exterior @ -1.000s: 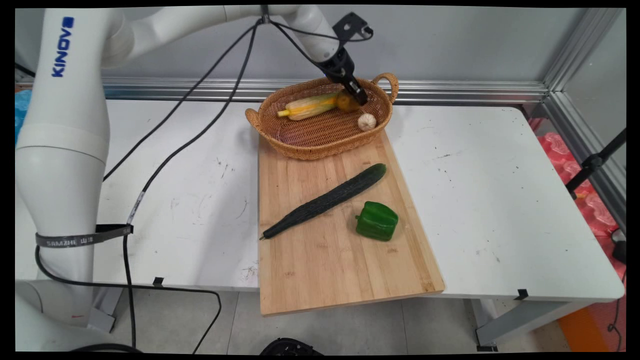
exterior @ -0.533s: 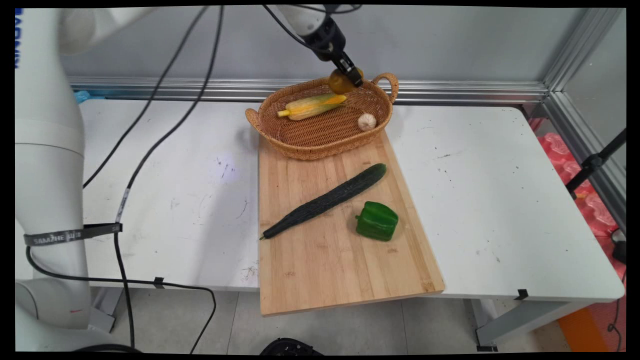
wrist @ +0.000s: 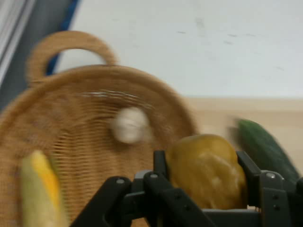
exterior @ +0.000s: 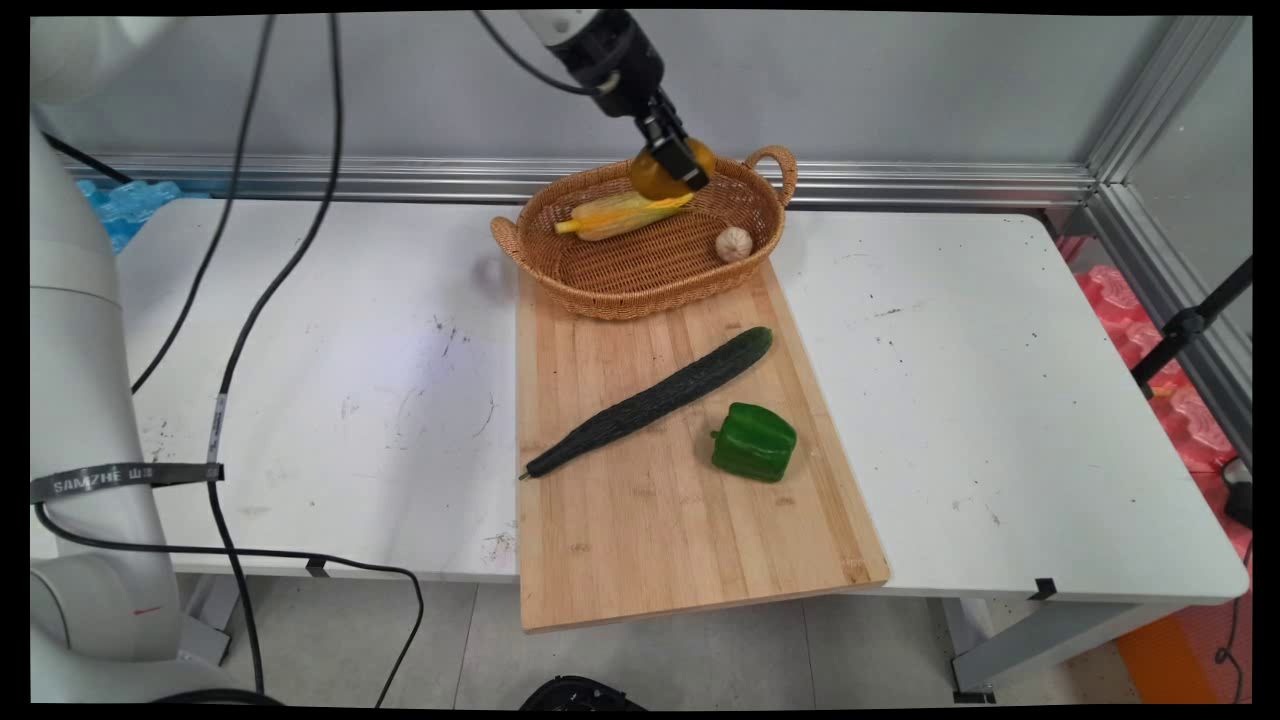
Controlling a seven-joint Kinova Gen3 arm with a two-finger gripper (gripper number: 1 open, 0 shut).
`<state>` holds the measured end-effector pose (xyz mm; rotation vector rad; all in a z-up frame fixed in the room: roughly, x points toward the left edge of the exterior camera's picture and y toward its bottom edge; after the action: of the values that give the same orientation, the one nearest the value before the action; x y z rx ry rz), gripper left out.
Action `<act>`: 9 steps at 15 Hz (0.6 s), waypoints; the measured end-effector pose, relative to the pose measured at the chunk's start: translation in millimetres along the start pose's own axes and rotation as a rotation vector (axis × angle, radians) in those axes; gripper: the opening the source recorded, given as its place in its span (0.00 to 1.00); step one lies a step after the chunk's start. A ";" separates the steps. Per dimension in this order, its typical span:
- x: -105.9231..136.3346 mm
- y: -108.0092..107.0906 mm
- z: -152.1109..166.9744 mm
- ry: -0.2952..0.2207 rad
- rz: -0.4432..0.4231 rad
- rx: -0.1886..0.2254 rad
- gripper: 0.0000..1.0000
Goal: Place the picked object on the cutting board
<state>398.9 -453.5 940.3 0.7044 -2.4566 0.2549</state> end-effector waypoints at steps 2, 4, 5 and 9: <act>-7.0 20.8 -15.8 -0.007 0.051 -0.050 0.00; -12.7 35.8 -24.9 -0.013 0.070 -0.079 0.00; -17.5 46.6 -30.5 -0.018 0.076 -0.096 0.00; -36.6 90.8 -42.2 -0.046 0.104 -0.160 0.00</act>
<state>395.7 -347.5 951.8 0.5206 -2.5271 0.0807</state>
